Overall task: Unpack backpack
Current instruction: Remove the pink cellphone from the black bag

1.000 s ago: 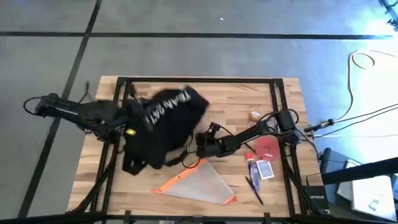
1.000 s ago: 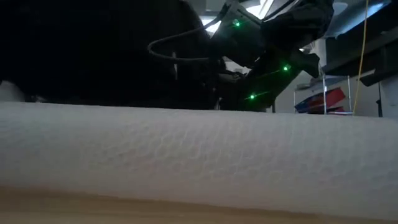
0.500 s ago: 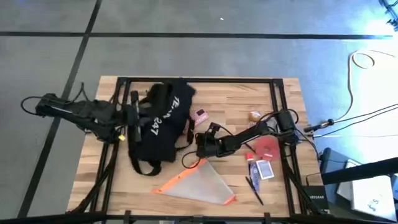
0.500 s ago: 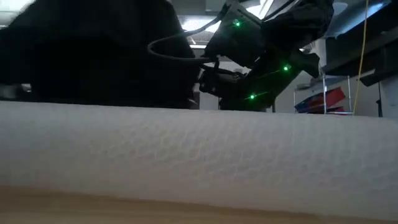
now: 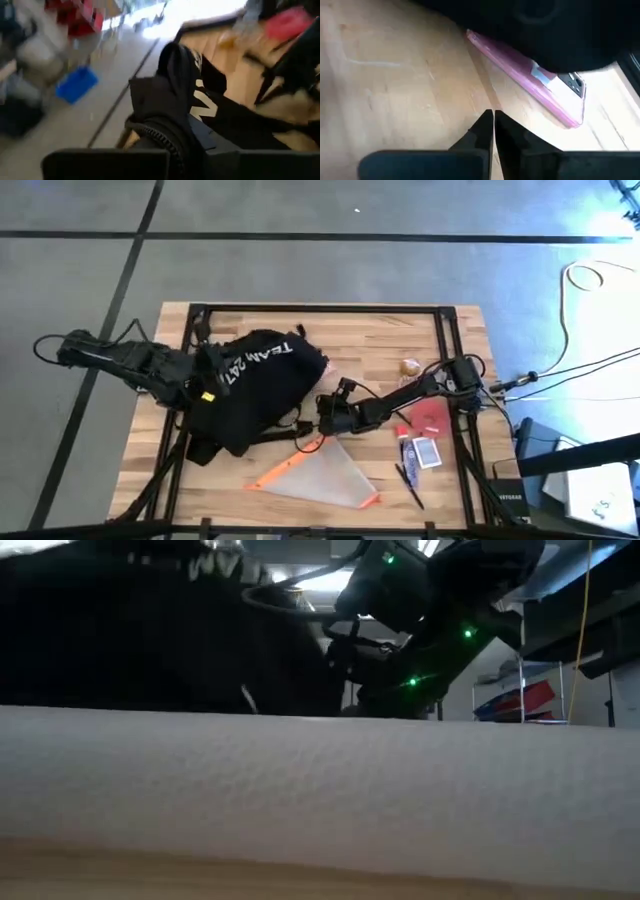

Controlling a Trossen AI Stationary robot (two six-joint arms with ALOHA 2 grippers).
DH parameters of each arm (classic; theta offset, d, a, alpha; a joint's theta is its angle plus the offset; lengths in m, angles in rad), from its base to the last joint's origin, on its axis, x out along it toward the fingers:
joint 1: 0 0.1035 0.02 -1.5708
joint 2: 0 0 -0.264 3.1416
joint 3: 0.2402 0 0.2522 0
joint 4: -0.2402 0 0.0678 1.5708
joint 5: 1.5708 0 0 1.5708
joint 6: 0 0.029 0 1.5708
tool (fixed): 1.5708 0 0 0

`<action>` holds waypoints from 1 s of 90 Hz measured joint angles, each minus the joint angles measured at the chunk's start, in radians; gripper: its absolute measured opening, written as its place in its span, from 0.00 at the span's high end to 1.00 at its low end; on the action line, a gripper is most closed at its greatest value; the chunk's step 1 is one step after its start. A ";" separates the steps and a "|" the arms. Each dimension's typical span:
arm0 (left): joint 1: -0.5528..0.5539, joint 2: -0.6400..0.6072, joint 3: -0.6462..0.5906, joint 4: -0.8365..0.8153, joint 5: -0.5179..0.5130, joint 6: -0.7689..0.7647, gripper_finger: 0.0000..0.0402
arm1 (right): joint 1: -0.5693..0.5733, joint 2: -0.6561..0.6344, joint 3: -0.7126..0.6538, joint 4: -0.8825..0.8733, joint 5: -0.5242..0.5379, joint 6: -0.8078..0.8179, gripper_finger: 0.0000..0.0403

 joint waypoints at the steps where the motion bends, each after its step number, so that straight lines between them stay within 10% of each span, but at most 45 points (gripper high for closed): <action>1: 0.003 0.001 -0.002 -0.011 0.000 -0.020 1.00 | 0.000 0.000 0.000 0.000 -0.002 0.000 1.00; 30: 0.158 0.103 -0.010 -0.447 0.010 -0.515 0.77 | 0.004 -0.001 0.001 0.001 -0.008 0.003 1.00; 58: 0.206 0.193 0.001 -0.296 -0.035 -0.314 0.20 | 0.005 -0.010 0.002 -0.027 0.128 0.012 0.99; 76: 0.216 0.134 0.073 -0.123 -0.266 -0.142 0.08 | -0.015 -0.122 0.002 -0.157 0.091 -0.020 0.85; 90: 0.212 0.102 0.074 0.104 0.088 -0.031 0.08 | -0.056 -0.185 0.003 -0.145 -0.040 -0.261 0.60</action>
